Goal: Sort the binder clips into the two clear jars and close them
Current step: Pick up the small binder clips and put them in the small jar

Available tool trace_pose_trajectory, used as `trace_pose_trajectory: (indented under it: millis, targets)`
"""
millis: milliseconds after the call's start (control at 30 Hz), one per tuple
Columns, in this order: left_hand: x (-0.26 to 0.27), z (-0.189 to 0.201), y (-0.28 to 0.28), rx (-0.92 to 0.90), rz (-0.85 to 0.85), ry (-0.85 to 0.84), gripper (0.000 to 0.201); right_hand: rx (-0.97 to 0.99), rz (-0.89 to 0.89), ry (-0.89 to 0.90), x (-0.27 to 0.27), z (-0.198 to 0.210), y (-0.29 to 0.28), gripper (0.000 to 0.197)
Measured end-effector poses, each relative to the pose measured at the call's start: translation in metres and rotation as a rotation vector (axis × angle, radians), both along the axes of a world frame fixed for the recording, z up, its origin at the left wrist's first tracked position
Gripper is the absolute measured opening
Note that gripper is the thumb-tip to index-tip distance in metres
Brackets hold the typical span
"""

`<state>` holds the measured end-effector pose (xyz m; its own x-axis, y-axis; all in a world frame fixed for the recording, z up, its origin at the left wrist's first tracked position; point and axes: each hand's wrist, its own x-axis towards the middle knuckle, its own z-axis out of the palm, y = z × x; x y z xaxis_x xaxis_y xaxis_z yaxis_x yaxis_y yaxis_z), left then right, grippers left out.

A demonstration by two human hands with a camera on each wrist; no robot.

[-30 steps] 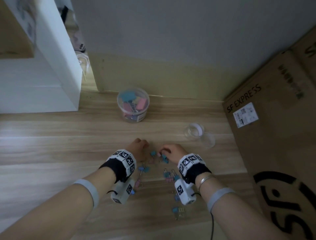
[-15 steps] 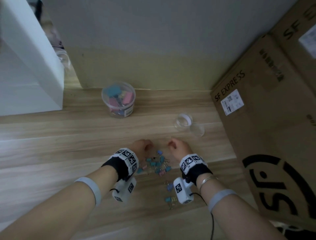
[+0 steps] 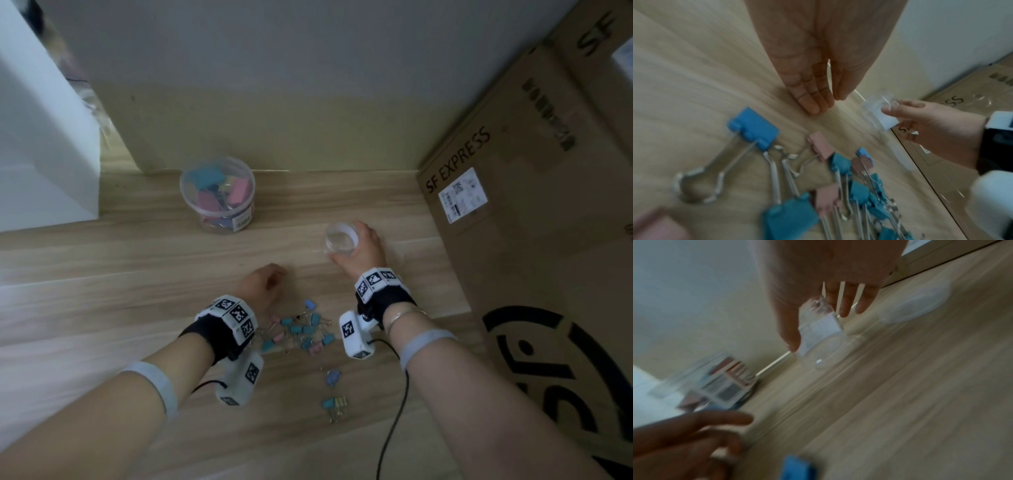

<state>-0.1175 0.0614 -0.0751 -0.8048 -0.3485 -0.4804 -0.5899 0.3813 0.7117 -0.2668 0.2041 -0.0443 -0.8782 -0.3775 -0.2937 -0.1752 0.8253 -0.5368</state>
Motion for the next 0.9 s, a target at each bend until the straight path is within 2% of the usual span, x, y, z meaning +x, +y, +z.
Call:
trace_pose_trajectory:
  millis: [67, 167, 267, 333, 400, 433, 533, 600, 700, 800, 833, 900]
  targets:
    - [0.005, 0.003, -0.010, -0.015, 0.071, -0.013, 0.031, -0.126, 0.122, -0.054, 0.019, 0.001, -0.016, 0.083]
    - [0.013, 0.007, -0.025, -0.022, 0.123, -0.070, 0.026, -0.129, 0.315, -0.065, 0.048, -0.005, -0.042, 0.081]
    - [0.025, 0.007, -0.036, -0.004, 0.147, -0.143, 0.028, -0.075, 0.380, -0.075, 0.063, -0.012, -0.055, 0.084]
    - [0.035, 0.007, -0.039, -0.006, 0.144, -0.151, 0.034, -0.082, 0.372, -0.151, 0.068, -0.013, -0.056, 0.092]
    - [0.044, 0.011, -0.038, -0.058, 0.047, -0.156, 0.024, -0.075, 0.337, -0.225, 0.068, -0.011, -0.047, 0.100]
    - [0.048, 0.014, -0.037, -0.085, -0.021, -0.167, 0.019, -0.055, 0.309, -0.237, 0.068, -0.010, -0.041, 0.096]
    - [0.056, 0.012, -0.028, -0.146, -0.184, -0.226, 0.024, 0.097, 0.201, -0.212, 0.065, -0.006, -0.016, 0.061]
    - [0.059, 0.013, -0.017, -0.178, -0.228, -0.251, 0.030, 0.249, 0.206, -0.222, 0.071, -0.004, -0.002, 0.053]
    - [0.063, 0.017, 0.004, -0.163, -0.295, -0.267, 0.049, 0.283, 0.342, -0.295, 0.095, -0.001, 0.006, 0.062]
    - [0.067, 0.013, 0.023, -0.318, -0.429, -0.291, 0.075, 0.336, 0.493, -0.260, 0.120, -0.004, 0.008, 0.082]
    - [0.069, 0.010, 0.027, -0.373, -0.462, -0.289, 0.079, 0.367, 0.529, -0.216, 0.125, -0.007, 0.008, 0.083]
    - [0.072, 0.007, 0.033, -0.435, -0.459, -0.273, 0.074, 0.382, 0.540, -0.150, 0.132, -0.011, 0.008, 0.077]
